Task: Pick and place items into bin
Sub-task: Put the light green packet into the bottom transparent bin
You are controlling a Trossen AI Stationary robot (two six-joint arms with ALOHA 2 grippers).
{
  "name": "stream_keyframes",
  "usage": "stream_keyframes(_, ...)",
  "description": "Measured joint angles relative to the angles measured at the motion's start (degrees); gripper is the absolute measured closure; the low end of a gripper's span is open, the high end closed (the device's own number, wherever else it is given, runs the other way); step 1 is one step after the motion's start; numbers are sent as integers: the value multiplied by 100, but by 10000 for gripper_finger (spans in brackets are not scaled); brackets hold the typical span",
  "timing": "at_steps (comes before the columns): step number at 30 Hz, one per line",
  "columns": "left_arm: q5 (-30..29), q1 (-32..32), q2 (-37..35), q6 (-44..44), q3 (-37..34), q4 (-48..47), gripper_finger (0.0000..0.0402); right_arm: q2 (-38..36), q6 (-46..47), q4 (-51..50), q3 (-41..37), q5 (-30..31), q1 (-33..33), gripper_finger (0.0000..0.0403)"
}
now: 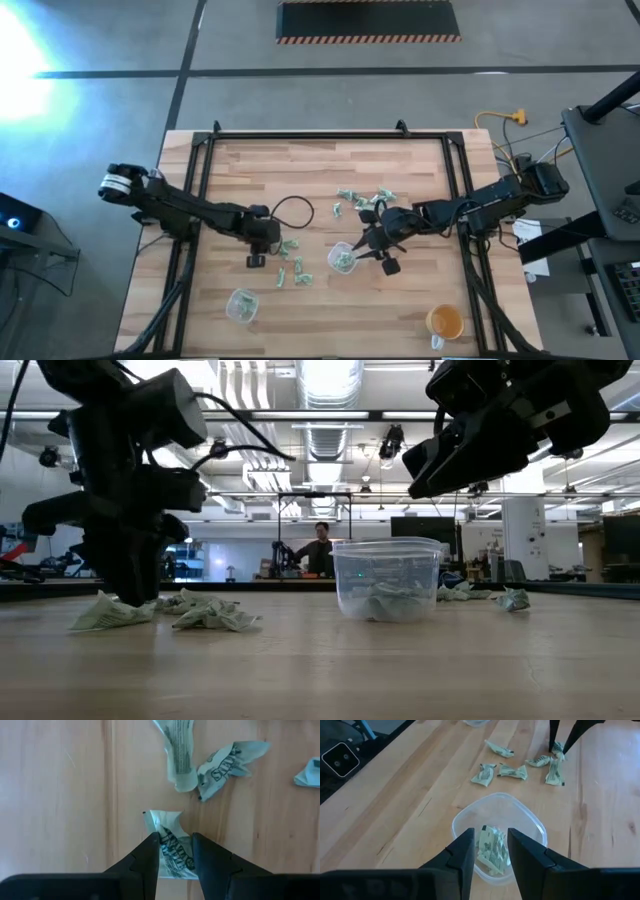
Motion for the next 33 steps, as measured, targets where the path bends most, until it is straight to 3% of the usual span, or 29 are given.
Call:
stream_keyframes(8, 64, 89, 216, 250, 52, -15, 310, 0, 16, -25, 0, -2, 11, 305)
stream_keyframes(16, -72, 97, -231, 333, 69, -60, 394, 0, 16, -47, 0, 0, 11, 316)
stream_keyframes(26, -37, 36, -703, 376, 133, -348, 399, 0, 43, -161, -2, -2, 11, 328)
stream_keyframes(33, -17, -358, -1322, -51, 187, -877, 399, 0, 103, -219, -2, -2, 13, 329)
